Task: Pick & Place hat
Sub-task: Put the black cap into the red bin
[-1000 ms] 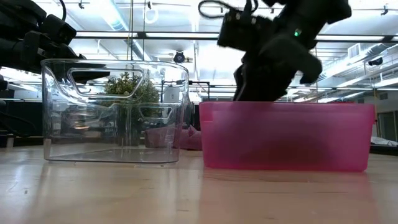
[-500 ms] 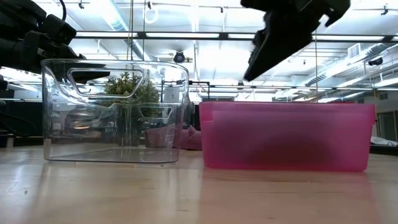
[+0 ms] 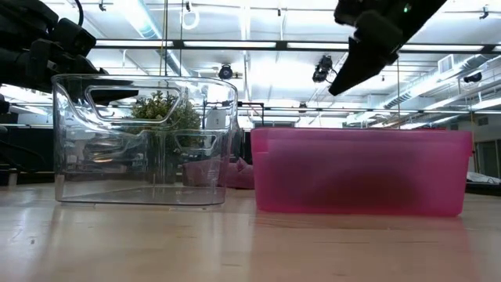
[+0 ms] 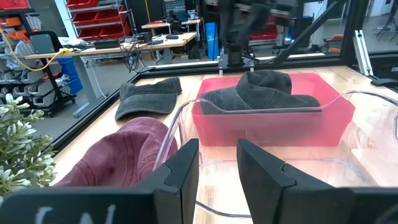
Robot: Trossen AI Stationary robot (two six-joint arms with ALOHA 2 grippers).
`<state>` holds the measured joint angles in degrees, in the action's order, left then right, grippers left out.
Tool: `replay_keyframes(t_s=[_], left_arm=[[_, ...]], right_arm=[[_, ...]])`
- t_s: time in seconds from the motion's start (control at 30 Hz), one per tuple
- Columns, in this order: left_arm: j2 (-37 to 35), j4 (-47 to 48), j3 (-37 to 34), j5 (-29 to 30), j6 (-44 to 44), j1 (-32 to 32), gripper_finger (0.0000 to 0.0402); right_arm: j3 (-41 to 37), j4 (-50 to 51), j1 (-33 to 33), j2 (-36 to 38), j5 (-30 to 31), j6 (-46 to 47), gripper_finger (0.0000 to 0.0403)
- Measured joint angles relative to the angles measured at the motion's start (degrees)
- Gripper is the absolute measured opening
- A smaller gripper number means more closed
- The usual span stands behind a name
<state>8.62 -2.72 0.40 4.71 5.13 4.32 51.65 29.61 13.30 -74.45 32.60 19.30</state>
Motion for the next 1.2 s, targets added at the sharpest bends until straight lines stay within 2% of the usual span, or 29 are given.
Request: replay_keyframes(t_s=[0.13,0.33,0.53,0.87,1.1,1.2], left_arm=[[0.0,0.0,0.0,0.0,0.0,0.0,0.0115],[0.0,0.0,0.0,0.0,0.0,0.0,0.0115],[0.0,0.0,0.0,0.0,0.0,0.0,0.0115],[0.0,0.0,0.0,0.0,0.0,0.0,0.0115],[0.0,0.0,0.0,0.0,0.0,0.0,0.0115],[0.0,0.0,0.0,0.0,0.0,0.0,0.0115]], right_arm=[[-3.2,0.1,-6.4,2.8,0.0,4.7,0.0192],[-6.1,-0.5,-17.0,2.9,-1.5,8.4,0.0244],[-8.8,-6.2,-27.5,2.8,-7.6,3.1,0.0281],[-9.5,-12.8,-41.3,1.3,-16.7,-3.7,0.0290],[-9.5,-17.3,-49.1,-4.7,-27.9,-5.7,0.0290],[-9.1,-17.5,-51.0,-8.2,-29.5,-6.3,0.0290]])
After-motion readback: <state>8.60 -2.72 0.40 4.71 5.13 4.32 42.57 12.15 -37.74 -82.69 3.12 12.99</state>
